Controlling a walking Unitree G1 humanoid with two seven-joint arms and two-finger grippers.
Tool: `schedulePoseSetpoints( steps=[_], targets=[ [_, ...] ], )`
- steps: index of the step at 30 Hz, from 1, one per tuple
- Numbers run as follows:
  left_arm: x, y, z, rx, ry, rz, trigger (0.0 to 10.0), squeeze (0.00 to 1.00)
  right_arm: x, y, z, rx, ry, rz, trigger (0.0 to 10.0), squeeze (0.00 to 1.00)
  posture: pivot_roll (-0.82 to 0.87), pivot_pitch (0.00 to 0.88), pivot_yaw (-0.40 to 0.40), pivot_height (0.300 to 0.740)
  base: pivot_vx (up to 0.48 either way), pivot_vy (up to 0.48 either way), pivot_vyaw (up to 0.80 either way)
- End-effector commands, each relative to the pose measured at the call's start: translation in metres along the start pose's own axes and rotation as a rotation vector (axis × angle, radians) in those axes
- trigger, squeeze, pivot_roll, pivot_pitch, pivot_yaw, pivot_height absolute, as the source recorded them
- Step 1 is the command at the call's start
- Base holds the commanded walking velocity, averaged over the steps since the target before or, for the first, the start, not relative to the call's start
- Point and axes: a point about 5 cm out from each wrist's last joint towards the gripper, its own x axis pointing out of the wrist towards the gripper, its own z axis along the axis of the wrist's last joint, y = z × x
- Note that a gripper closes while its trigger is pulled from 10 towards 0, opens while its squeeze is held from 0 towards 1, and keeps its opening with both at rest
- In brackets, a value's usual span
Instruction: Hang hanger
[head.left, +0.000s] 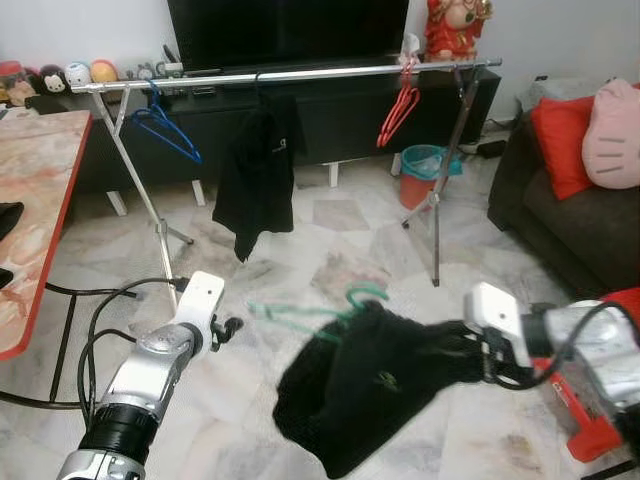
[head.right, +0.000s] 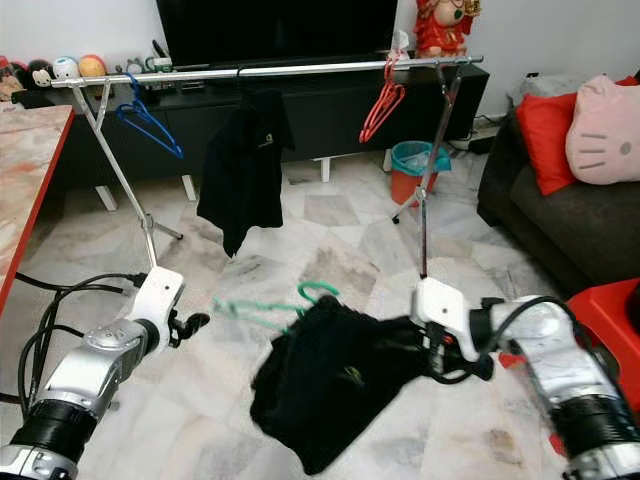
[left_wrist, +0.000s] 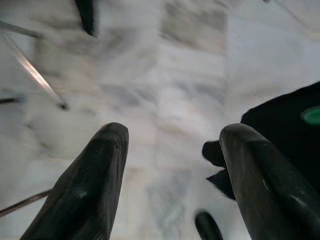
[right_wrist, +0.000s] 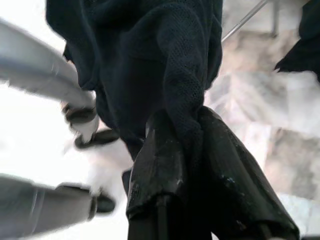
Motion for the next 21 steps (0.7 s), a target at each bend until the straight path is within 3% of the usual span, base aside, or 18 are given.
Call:
schedulePoseSetpoints(
  steps=[1,6,10,11,12,14,17,21],
  targets=[
    [-0.003,-0.005,-0.003,0.031,0.022,-0.061,10.0,0.00,-0.008,-0.006,0.006,-0.050,0.024,0.009,10.0,0.00,0.01,0.000,-0.003,0.740,0.000,0.000,0.00],
    [-0.010,-0.010,-0.010,0.086,0.023,-0.173,10.0,0.00,-0.020,-0.008,0.009,-0.070,0.045,0.074,10.0,0.00,0.02,0.000,-0.005,0.740,0.000,0.000,0.00],
    [-0.022,-0.010,-0.006,0.097,-0.044,-0.319,10.0,0.00,-0.027,-0.006,0.006,-0.132,0.107,0.157,10.0,0.00,0.02,0.000,-0.017,0.740,0.000,0.000,0.00],
    [-0.031,-0.012,-0.005,0.127,-0.068,-0.406,10.0,0.00,-0.030,-0.004,0.005,-0.142,0.128,0.191,10.0,0.00,0.02,0.000,-0.018,0.740,0.000,0.000,0.00],
    [-0.031,-0.012,-0.005,0.127,-0.068,-0.406,10.0,0.00,-0.030,-0.004,0.005,-0.142,0.128,0.191,10.0,0.00,0.02,0.000,-0.018,0.740,0.000,0.000,0.00],
    [-0.041,-0.013,-0.011,0.157,-0.051,-0.511,10.0,0.00,-0.030,-0.001,0.002,-0.167,0.160,0.231,10.0,0.00,0.03,0.000,-0.022,0.740,0.000,0.000,0.00],
    [-0.052,-0.010,-0.019,0.189,-0.004,-0.586,10.0,0.00,-0.029,0.001,0.002,-0.198,0.170,0.270,10.0,0.00,0.03,0.000,-0.025,0.740,0.000,0.000,0.00],
    [-0.058,-0.003,-0.025,0.200,0.038,-0.603,10.0,0.00,-0.030,-0.001,0.009,-0.240,0.155,0.289,10.0,0.00,0.03,0.000,-0.028,0.740,0.000,0.000,0.00]
  ],
)
